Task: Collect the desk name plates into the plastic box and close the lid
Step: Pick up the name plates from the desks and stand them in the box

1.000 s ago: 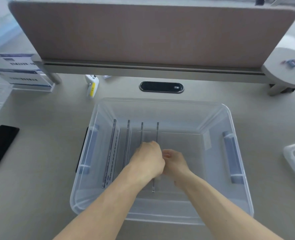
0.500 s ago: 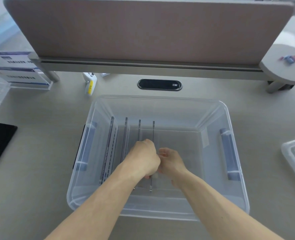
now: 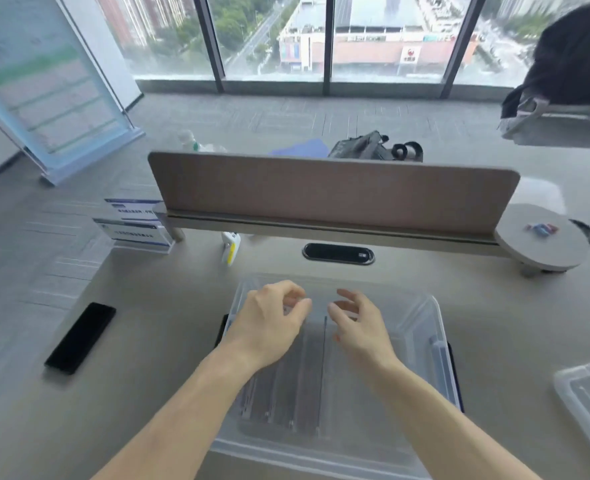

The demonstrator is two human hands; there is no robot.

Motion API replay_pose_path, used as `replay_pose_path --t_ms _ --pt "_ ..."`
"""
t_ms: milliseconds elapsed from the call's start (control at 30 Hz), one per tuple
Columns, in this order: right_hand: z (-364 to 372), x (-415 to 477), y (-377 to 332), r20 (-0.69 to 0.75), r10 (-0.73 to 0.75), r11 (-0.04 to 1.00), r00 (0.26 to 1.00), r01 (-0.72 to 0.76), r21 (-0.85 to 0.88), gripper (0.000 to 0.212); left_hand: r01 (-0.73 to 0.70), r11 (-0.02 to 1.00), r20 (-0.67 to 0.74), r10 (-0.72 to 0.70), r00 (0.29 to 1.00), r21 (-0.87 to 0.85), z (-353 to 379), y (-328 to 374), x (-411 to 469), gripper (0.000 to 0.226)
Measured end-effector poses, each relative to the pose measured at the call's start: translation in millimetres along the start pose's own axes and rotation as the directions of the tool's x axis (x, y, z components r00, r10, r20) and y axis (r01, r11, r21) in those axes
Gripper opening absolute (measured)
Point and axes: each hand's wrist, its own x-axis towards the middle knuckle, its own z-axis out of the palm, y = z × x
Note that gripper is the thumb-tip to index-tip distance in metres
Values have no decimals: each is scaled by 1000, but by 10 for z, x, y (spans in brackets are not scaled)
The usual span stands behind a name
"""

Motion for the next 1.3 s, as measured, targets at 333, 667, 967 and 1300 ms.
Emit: replay_pose_path --t_ms 333,667,967,1300 --pt "622 -298 -1619 18 -369 928 929 368 60 56 -149 941 -306 51 951 -304 -1679 -346 156 21" --pt "2727 9 -2058 21 -368 929 930 367 36 46 -156 896 -354 -2 935 -415 -3413 -2200 618 21" --pt "4277 764 -1886 -109 -106 993 988 112 48 43 -58 843 -208 -64 976 -534 -4144 -3829 1464 32" --pt "5049 1947 -1056 -171 -42 992 984 21 -122 57 106 765 -69 -193 979 -636 -3551 -5078 2482 32"
